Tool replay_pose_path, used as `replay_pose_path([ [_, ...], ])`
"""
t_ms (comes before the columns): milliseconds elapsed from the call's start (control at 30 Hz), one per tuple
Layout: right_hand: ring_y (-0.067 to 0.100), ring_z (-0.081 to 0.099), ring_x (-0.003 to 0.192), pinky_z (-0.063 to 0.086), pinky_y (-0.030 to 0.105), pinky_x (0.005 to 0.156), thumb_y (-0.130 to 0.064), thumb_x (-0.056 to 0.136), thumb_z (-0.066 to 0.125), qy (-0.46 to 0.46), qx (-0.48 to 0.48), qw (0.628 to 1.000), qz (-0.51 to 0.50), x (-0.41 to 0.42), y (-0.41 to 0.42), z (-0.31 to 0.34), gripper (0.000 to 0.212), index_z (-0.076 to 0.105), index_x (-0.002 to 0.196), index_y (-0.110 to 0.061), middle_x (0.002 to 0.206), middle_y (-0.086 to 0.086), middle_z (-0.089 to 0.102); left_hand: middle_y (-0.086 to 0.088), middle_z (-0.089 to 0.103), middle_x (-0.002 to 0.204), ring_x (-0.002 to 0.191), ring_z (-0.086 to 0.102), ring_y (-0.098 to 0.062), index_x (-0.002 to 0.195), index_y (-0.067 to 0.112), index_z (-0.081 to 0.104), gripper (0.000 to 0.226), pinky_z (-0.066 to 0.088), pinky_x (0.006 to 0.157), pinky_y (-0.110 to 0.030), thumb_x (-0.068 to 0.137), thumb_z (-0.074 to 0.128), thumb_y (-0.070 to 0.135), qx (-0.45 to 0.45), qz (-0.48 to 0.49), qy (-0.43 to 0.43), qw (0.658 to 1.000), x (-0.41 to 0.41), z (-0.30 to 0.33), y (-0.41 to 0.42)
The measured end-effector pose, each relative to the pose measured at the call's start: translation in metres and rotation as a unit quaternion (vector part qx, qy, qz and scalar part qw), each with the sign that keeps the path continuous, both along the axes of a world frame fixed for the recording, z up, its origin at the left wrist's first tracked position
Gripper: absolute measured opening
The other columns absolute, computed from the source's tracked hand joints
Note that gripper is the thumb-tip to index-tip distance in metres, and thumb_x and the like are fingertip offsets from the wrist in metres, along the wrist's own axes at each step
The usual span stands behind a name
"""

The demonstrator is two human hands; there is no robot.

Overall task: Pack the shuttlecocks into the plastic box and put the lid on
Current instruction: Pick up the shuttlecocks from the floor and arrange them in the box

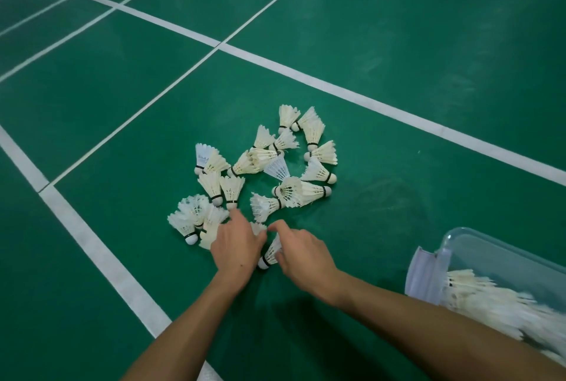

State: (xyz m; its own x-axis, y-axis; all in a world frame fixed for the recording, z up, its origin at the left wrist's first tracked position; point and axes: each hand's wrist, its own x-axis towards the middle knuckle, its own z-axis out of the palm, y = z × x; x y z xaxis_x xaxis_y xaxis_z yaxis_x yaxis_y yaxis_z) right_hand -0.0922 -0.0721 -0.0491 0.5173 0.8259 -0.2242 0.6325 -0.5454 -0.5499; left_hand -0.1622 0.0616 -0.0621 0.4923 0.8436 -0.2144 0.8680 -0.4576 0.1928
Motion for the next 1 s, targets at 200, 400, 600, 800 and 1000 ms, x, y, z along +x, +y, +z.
replay_pose_path([
  [200, 0.032, 0.064, 0.106, 0.052, 0.045, 0.079, -0.023, 0.099, 0.059, 0.029, 0.038, 0.998, -0.044, 0.008, -0.050, 0.034, 0.046, 0.042, 0.142, -0.026, 0.115, 0.004, 0.070, -0.007, 0.073, 0.112, 0.102, 0.066, -0.034, 0.133, 0.019, 0.048, 0.054, 0.054, 0.071, -0.043, 0.090, 0.077, 0.034, 0.004, -0.025, -0.028, 0.999, -0.016, -0.012, -0.027],
  [400, 0.015, 0.065, 0.090, 0.055, 0.042, 0.080, -0.031, 0.098, 0.066, 0.047, 0.130, 0.977, -0.160, 0.038, -0.131, 0.082, 0.041, 0.050, 0.135, -0.035, 0.100, -0.011, 0.070, -0.012, 0.073, 0.118, 0.096, 0.070, -0.038, 0.134, 0.020, 0.049, 0.053, 0.055, 0.070, -0.046, 0.091, 0.078, 0.033, -0.006, -0.070, -0.087, 0.994, -0.042, -0.009, -0.042],
  [600, 0.011, 0.068, 0.077, 0.059, 0.034, 0.072, -0.022, 0.097, 0.072, 0.056, 0.217, 0.930, -0.291, 0.060, -0.239, 0.129, 0.035, 0.061, 0.129, -0.029, 0.084, -0.009, 0.069, -0.016, 0.074, 0.114, 0.078, 0.066, -0.031, 0.130, 0.023, 0.051, 0.049, 0.054, 0.065, -0.041, 0.090, 0.076, 0.034, -0.051, -0.145, -0.141, 0.978, -0.032, 0.046, -0.086],
  [800, 0.002, 0.069, 0.076, 0.058, 0.022, 0.070, -0.023, 0.093, 0.078, -0.010, 0.141, 0.893, -0.427, 0.061, -0.369, 0.128, 0.037, 0.063, 0.125, -0.033, 0.084, -0.014, 0.070, 0.008, 0.060, 0.123, 0.094, 0.067, -0.026, 0.136, 0.034, 0.050, 0.049, 0.057, 0.085, -0.050, 0.091, 0.068, 0.039, -0.106, -0.316, -0.208, 0.919, 0.025, 0.111, -0.157],
  [1000, 0.011, 0.069, 0.082, 0.059, 0.040, 0.078, -0.028, 0.093, 0.073, -0.048, 0.037, 0.922, -0.383, 0.044, -0.404, 0.094, 0.038, 0.059, 0.129, -0.033, 0.089, -0.014, 0.071, 0.023, 0.061, 0.119, 0.085, 0.063, -0.004, 0.142, 0.042, 0.047, 0.063, 0.054, 0.070, -0.035, 0.084, 0.069, 0.052, -0.101, -0.458, -0.187, 0.863, 0.066, 0.142, -0.219],
])
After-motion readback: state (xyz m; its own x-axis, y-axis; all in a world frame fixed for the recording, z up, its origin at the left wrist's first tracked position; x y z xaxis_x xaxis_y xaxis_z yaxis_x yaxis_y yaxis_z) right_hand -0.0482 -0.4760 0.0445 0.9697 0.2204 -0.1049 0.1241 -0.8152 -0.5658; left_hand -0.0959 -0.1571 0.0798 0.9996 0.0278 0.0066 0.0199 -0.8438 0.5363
